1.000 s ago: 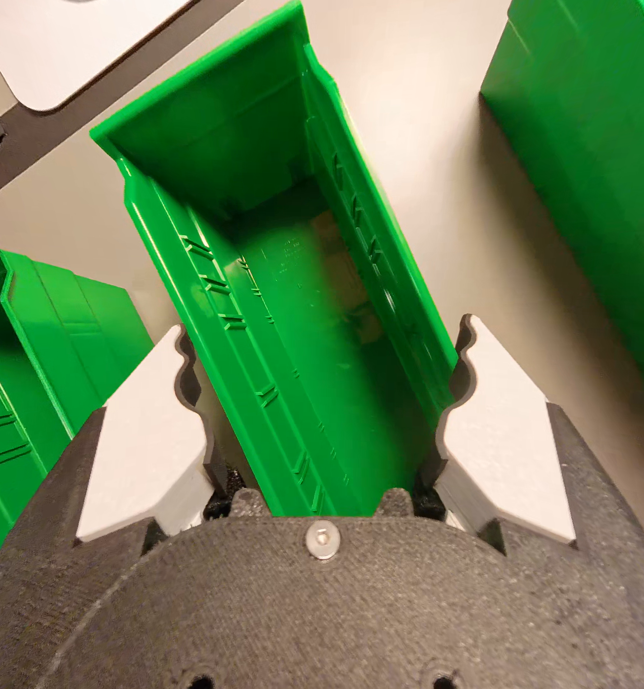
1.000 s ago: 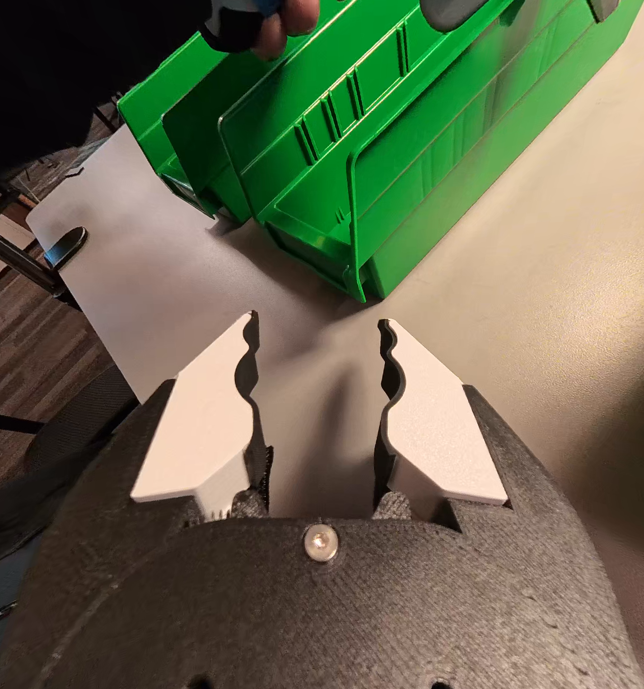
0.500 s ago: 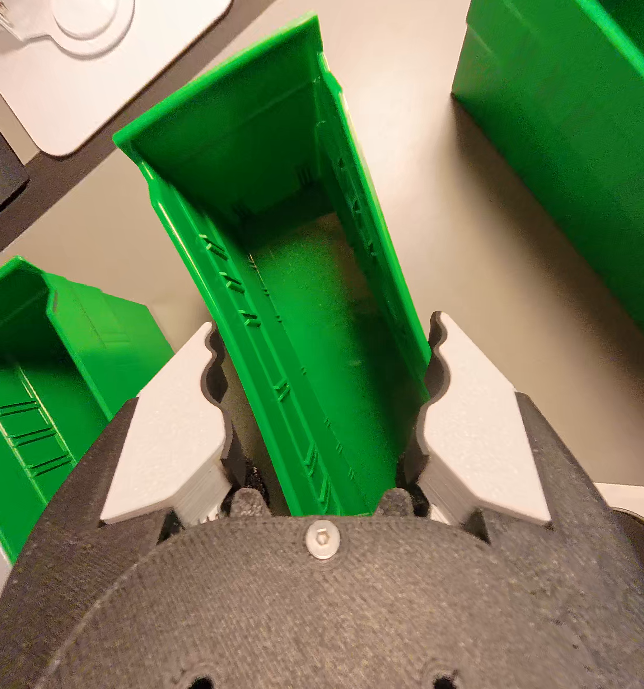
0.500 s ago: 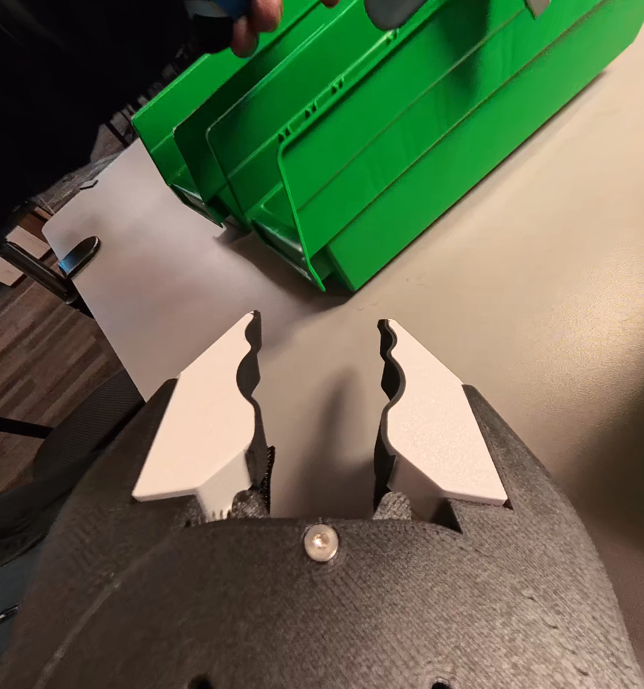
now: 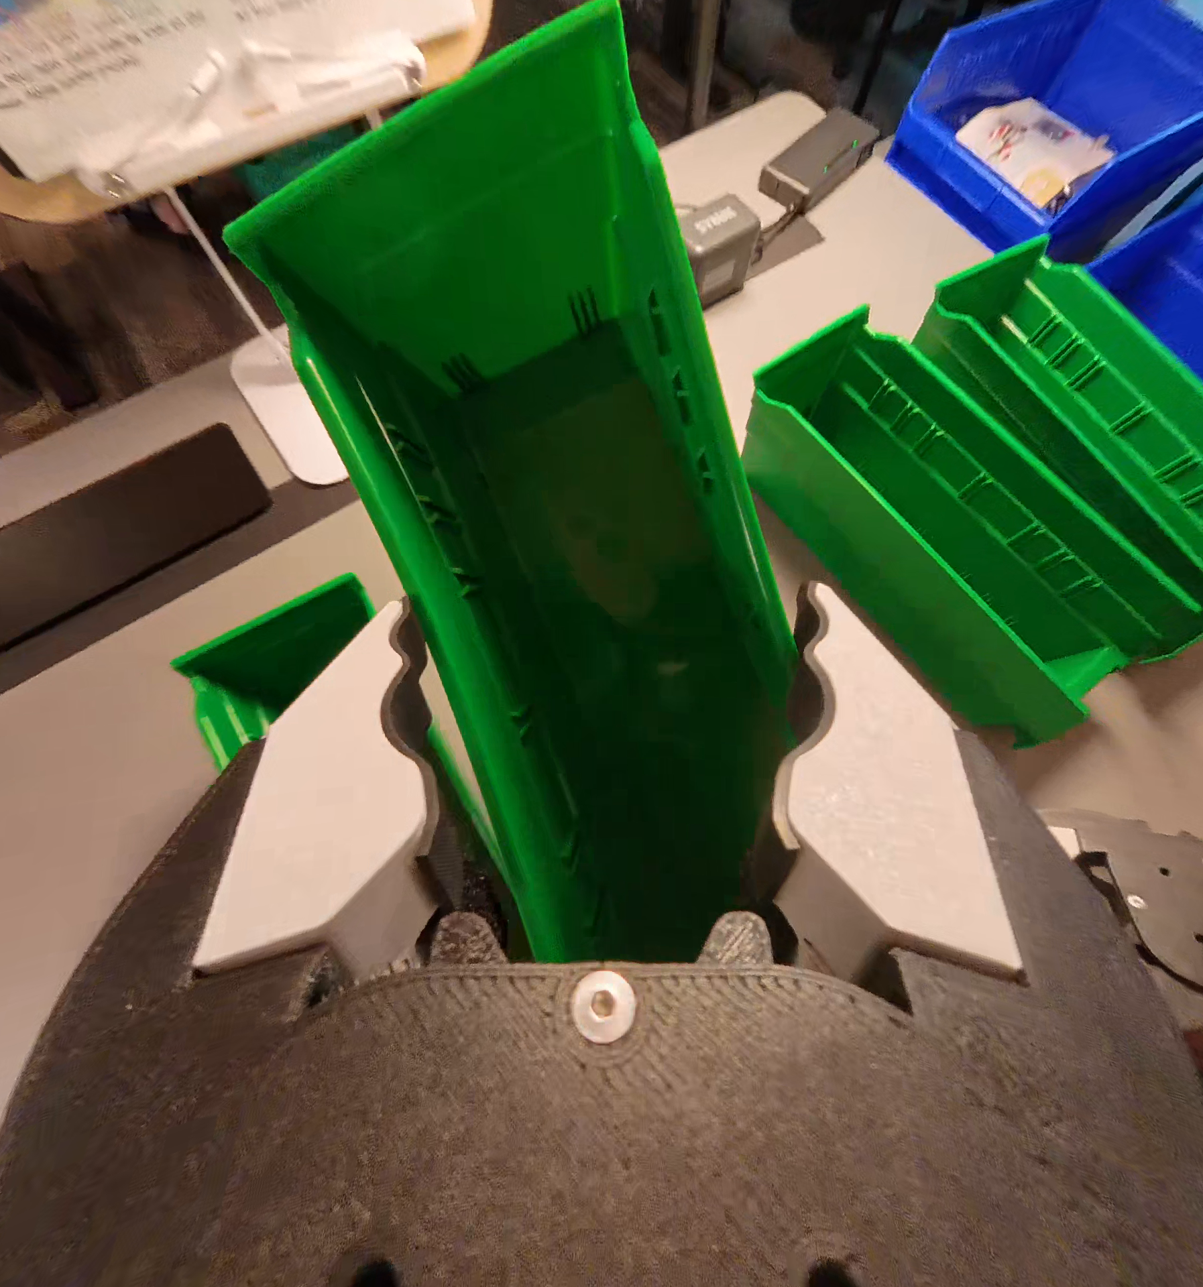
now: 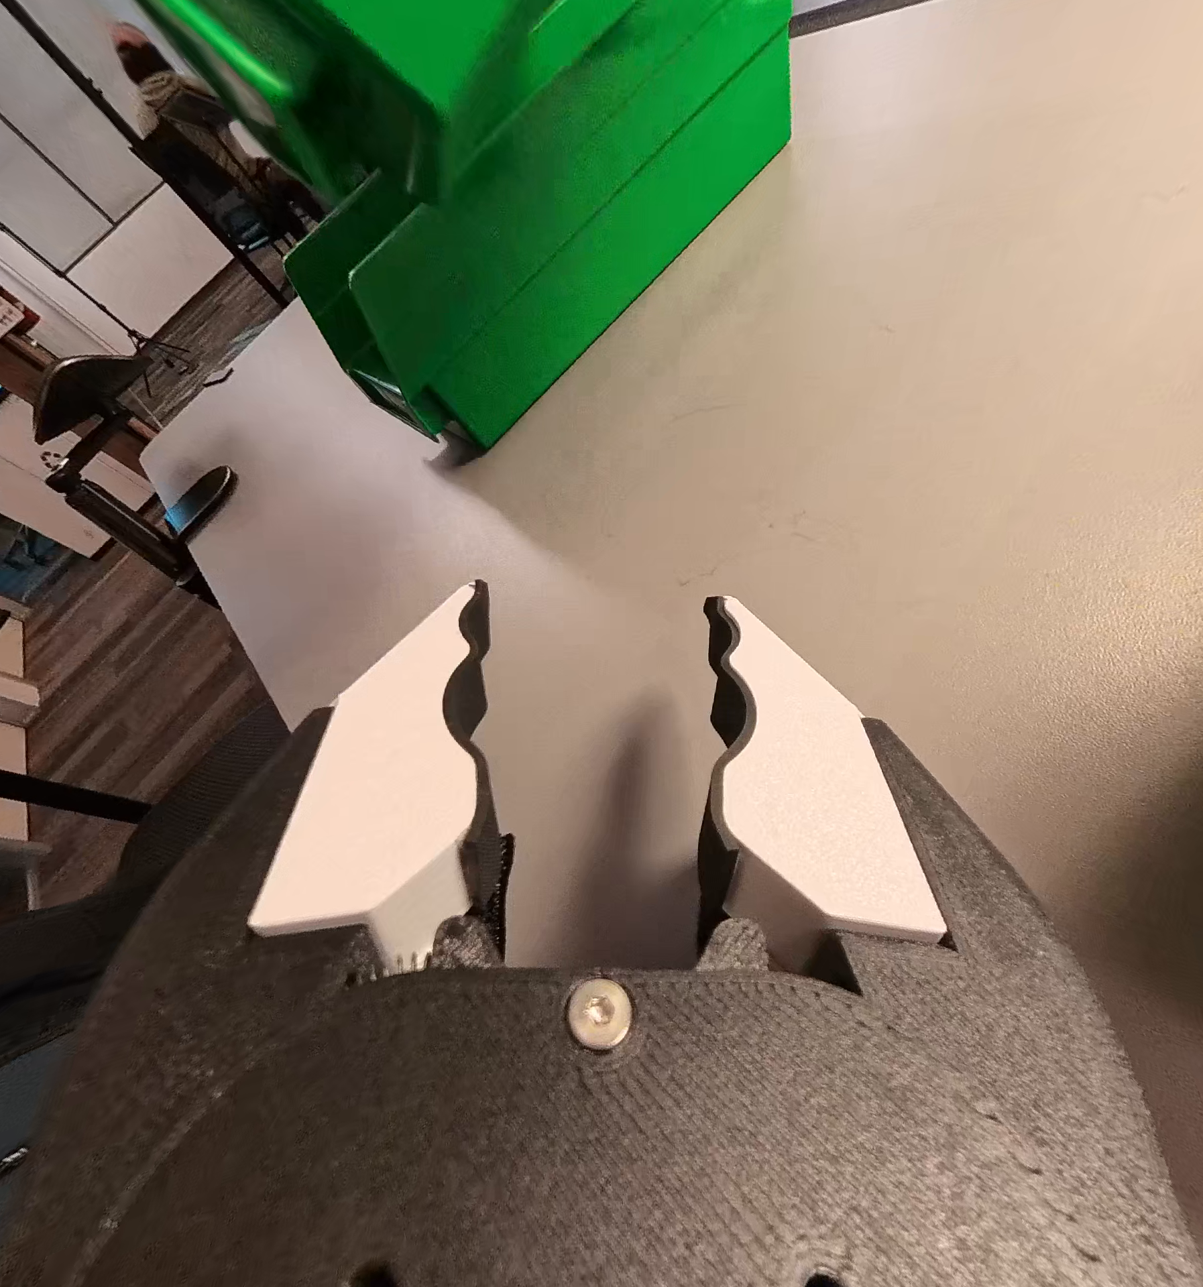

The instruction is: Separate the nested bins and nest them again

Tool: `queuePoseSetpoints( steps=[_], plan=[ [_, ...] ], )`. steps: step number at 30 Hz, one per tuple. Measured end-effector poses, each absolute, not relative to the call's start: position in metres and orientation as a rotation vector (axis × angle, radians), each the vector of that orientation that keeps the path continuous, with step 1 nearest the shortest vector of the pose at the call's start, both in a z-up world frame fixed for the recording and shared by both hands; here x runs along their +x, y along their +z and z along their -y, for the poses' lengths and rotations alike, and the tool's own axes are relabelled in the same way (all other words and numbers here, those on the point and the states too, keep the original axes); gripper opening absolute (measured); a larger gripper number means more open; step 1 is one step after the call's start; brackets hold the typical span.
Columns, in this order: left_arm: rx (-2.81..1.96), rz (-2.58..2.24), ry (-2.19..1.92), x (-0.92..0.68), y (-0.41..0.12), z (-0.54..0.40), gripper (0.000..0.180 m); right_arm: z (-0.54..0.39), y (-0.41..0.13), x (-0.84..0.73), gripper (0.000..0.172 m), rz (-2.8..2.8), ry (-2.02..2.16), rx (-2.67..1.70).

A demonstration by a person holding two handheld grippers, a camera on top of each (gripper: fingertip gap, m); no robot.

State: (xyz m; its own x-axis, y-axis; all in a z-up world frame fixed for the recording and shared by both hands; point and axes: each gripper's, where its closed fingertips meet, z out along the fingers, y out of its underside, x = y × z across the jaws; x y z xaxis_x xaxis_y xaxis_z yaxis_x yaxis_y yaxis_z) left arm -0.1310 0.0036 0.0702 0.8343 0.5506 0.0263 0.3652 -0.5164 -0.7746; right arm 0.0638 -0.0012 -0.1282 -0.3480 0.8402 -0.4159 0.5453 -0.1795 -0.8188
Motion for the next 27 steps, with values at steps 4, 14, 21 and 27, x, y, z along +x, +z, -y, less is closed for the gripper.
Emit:
queuePoseSetpoints(
  steps=[4,14,21,27],
  plan=[
    [-2.165,0.718,0.306,-0.144,0.096,0.043,0.105,0.002,-0.128,0.064,0.065,1.812,1.543,-1.605],
    [-2.239,0.958,0.27,-0.186,0.038,0.117,0.106,0.002,-0.131,0.063,0.065,1.821,1.491,-1.603],
    [-2.354,0.997,0.326,-0.2,-0.008,0.113,0.108,0.002,-0.13,0.063,0.065,1.817,1.512,-1.607],
    [-2.411,0.982,0.373,-0.204,-0.023,0.106,0.109,0.002,-0.127,0.064,0.065,1.807,1.59,-1.623]
  ],
)
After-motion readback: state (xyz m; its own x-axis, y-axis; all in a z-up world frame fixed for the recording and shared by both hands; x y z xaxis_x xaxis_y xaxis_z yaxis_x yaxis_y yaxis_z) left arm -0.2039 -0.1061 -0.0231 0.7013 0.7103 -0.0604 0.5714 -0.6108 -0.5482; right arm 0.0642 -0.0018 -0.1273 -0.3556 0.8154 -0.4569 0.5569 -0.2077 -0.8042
